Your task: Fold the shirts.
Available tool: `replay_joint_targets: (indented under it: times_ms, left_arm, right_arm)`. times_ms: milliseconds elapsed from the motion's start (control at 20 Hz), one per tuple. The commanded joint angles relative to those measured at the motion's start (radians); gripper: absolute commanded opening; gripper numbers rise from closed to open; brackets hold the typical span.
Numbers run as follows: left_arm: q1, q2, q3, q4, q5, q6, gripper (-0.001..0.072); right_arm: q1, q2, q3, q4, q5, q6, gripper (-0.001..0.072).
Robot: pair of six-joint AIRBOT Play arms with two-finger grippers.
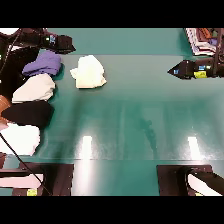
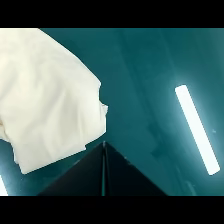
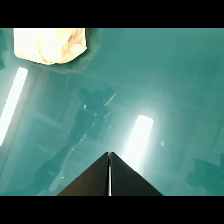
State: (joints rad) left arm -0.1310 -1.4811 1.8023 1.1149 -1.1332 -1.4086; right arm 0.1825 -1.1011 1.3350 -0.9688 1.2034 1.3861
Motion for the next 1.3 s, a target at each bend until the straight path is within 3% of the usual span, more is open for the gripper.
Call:
replay_joint_targets:
  times_ms: [0, 650, 850, 900, 950, 1000, 1250]
  left_arm:
    - [0.000, 0.001, 0.001, 0.000, 0.000, 0.000, 0.0025]
    - [0.000, 0.001, 0.001, 0.000, 0.000, 0.000, 0.0025]
    - [0.000, 0.000, 0.001, -0.056, 0.109, -0.018, 0.0028]
    - [0.000, -0.003, -0.002, -0.027, 0.140, -0.005, 0.0217]
    - [0.000, -0.016, -0.002, 0.015, 0.155, -0.017, 0.0504]
    - [0.000, -0.041, -0.003, 0.065, 0.146, -0.057, 0.0582]
    - [0.000, -0.225, -0.113, 0.133, 0.079, -0.085, 0.0583]
  right_arm:
    - [0.001, 0.000, 0.000, 0.000, 0.000, 0.000, 0.0013]
    - [0.001, 0.000, 0.000, 0.001, -0.024, 0.000, 0.0014]
    - [0.001, 0.000, 0.000, 0.001, -0.077, 0.000, 0.0014]
    - [0.001, 0.000, 0.000, 0.002, -0.078, 0.001, 0.0014]
    - [0.001, 0.000, 0.000, 0.003, -0.078, 0.000, 0.0014]
    - [0.001, 0.000, 0.000, 0.010, -0.078, 0.000, 0.0014]
    - [0.001, 0.000, 0.000, 0.009, -0.076, 0.000, 0.0014]
